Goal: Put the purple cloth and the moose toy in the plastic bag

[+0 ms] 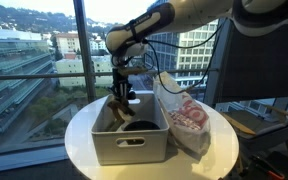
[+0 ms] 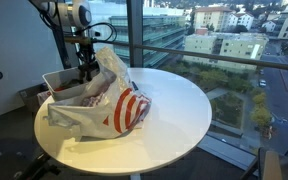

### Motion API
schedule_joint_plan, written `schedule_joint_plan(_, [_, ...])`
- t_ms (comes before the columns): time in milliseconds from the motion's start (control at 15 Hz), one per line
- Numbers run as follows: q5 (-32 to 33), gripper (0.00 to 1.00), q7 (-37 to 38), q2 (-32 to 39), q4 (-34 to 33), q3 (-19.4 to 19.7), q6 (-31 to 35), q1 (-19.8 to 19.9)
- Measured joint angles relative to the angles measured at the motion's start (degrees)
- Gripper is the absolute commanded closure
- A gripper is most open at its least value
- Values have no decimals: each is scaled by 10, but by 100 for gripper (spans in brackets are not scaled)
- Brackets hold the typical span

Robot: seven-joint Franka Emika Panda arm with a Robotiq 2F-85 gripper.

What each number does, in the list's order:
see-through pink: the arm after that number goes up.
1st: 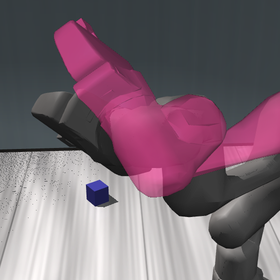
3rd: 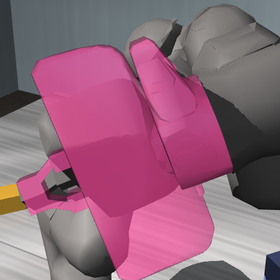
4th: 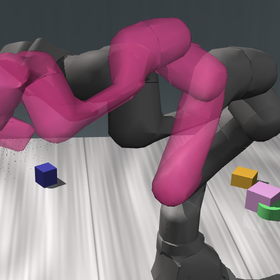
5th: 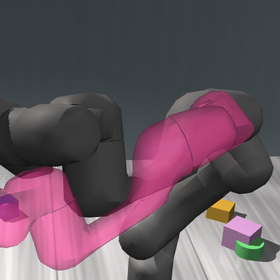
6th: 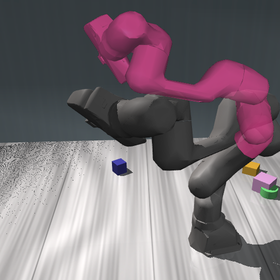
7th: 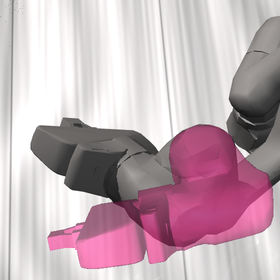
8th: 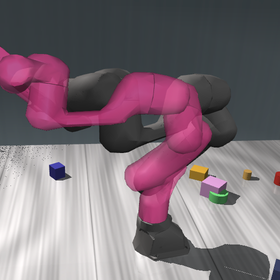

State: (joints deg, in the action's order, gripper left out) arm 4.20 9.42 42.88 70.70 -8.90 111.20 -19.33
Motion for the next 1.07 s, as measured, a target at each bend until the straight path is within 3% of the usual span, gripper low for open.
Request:
schedule_joint_plan(333, [-3,97,69,-135,74,-6,-108,-3])
schedule_joint_plan(600, [-23,97,161,-253,179,-6,-144,-3])
schedule_joint_plan(800, [-72,97,200,-335,272,-6,-161,7])
schedule_joint_plan(1067, [-162,97,203,-407,407,5,-138,50])
